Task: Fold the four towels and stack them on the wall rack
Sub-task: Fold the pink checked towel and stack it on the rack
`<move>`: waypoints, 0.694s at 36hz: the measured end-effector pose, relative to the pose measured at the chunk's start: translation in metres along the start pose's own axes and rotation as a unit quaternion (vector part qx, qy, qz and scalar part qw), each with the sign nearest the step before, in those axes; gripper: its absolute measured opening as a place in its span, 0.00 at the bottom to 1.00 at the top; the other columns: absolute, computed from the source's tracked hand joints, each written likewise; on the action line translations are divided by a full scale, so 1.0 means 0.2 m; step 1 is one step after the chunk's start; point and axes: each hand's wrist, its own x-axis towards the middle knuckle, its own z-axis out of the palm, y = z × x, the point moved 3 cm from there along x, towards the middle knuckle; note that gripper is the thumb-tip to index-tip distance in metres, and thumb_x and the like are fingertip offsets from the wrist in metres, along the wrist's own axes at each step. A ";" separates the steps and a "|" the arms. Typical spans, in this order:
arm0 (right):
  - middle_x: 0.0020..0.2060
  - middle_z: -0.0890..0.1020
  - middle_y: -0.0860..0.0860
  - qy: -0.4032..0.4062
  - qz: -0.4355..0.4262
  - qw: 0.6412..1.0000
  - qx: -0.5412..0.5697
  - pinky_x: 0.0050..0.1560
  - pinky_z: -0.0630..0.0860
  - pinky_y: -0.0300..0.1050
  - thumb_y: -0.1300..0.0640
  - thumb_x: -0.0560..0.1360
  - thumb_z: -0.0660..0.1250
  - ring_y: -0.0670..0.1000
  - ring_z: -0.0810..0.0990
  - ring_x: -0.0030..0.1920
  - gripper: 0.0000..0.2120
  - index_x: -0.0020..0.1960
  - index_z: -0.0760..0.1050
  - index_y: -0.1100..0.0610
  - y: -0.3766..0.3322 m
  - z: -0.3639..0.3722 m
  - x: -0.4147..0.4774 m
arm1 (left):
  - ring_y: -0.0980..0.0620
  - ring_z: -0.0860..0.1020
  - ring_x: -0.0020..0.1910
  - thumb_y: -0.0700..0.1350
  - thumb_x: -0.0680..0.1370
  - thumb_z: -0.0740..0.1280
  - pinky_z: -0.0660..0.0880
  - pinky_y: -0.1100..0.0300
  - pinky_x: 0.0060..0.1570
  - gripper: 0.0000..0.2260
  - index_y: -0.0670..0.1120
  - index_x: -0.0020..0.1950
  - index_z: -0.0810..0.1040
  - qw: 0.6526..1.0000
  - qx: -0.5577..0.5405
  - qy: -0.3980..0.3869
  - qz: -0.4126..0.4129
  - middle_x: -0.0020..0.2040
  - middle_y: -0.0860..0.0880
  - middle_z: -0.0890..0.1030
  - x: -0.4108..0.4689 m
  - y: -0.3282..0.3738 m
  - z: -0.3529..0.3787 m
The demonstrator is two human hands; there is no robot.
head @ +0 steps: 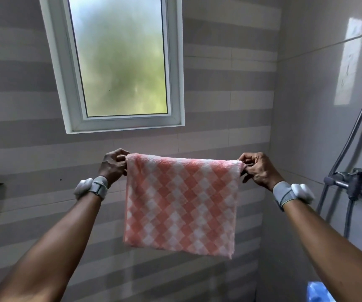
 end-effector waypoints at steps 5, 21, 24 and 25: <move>0.33 0.84 0.53 0.007 -0.029 0.999 -0.031 0.25 0.76 0.43 0.73 0.77 0.64 0.48 0.80 0.30 0.10 0.45 0.81 0.63 -0.01 0.00 0.00 | 0.60 0.75 0.27 0.30 0.74 0.71 0.75 0.66 0.29 0.03 0.36 0.44 0.79 0.999 -0.009 0.043 0.009 0.35 0.44 0.79 0.00 -0.02 -0.02; 0.46 0.82 0.58 0.021 -0.028 0.999 0.034 0.45 0.81 0.38 0.70 0.77 0.67 0.49 0.83 0.43 0.06 0.46 0.74 0.60 -0.04 0.02 -0.03 | 0.55 0.71 0.27 0.36 0.78 0.68 0.74 0.65 0.27 0.12 0.46 0.38 0.71 0.992 -0.079 0.079 -0.059 0.32 0.46 0.72 0.01 -0.03 -0.03; 0.47 0.79 0.54 0.050 -0.021 0.998 0.042 0.44 0.83 0.44 0.65 0.79 0.67 0.51 0.84 0.40 0.03 0.48 0.74 0.59 -0.05 0.02 -0.03 | 0.51 0.74 0.27 0.46 0.80 0.66 0.74 0.63 0.29 0.13 0.44 0.37 0.75 0.986 -0.115 0.015 -0.119 0.31 0.47 0.76 -0.01 -0.04 0.02; 0.45 0.77 0.54 0.055 -0.014 0.997 0.054 0.43 0.83 0.46 0.65 0.79 0.66 0.51 0.84 0.37 0.02 0.49 0.74 0.61 -0.06 0.02 -0.03 | 0.51 0.73 0.28 0.49 0.81 0.65 0.73 0.62 0.30 0.14 0.44 0.38 0.75 0.984 -0.117 -0.005 -0.136 0.32 0.47 0.75 -0.02 -0.04 0.02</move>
